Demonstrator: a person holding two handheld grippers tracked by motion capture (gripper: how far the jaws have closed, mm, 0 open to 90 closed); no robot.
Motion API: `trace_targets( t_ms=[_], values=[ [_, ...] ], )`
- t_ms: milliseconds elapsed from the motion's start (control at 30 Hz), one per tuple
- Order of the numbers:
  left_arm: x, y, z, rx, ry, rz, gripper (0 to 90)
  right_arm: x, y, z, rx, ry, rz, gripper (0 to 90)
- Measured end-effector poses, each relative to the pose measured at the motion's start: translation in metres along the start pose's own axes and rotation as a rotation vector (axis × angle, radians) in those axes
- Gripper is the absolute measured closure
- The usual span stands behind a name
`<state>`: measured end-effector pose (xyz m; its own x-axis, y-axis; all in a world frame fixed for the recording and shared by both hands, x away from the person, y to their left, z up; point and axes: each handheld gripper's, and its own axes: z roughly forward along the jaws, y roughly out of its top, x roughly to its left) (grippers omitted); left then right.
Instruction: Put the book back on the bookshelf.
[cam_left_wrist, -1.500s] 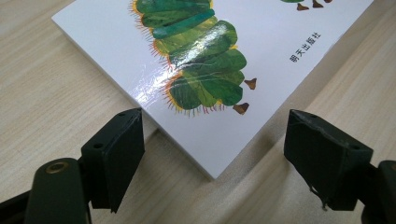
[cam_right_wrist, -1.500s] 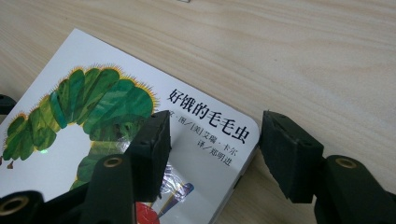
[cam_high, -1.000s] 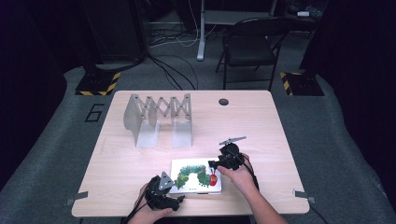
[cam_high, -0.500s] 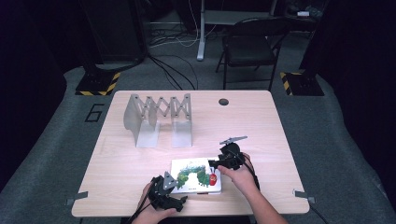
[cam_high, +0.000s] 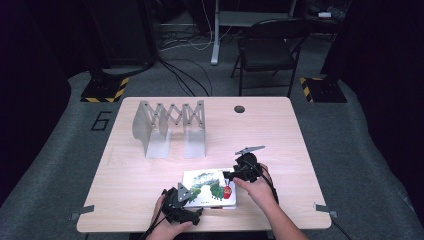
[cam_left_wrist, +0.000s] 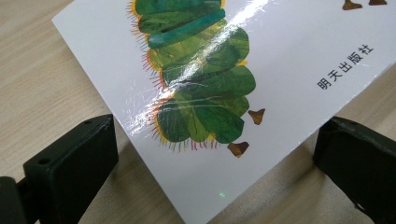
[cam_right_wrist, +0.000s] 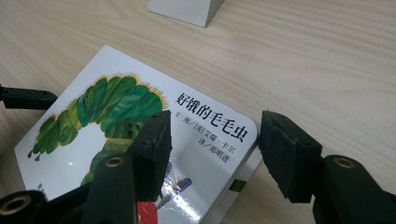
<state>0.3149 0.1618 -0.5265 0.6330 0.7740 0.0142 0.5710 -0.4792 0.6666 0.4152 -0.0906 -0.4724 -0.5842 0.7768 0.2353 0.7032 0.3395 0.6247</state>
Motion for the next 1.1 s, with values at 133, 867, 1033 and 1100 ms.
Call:
trace_targets(
  t_ms=[133, 867, 1033, 1100],
  values=[
    [-0.0002, 0.0008, 0.0006, 0.001, 0.013, -0.002, 0.0, 0.0015, 0.0005, -0.0009, 0.001, 0.003, 0.012, 43.9],
    [-0.0032, 0.0067, 0.0031, 0.023, 0.035, -0.036, 0.0, 0.0080, 0.0032, -0.0040, -0.012, -0.034, -0.005, 44.0],
    [-0.0067, 0.0079, 0.0024, 0.010, 0.070, 0.005, 0.1, 0.0064, 0.0032, -0.0038, -0.025, -0.028, -0.023, 45.5],
    [-0.0079, 0.0094, 0.0012, 0.015, 0.080, 0.040, 0.5, 0.0060, 0.0032, -0.0041, -0.025, -0.019, -0.029, 45.6]
  ],
)
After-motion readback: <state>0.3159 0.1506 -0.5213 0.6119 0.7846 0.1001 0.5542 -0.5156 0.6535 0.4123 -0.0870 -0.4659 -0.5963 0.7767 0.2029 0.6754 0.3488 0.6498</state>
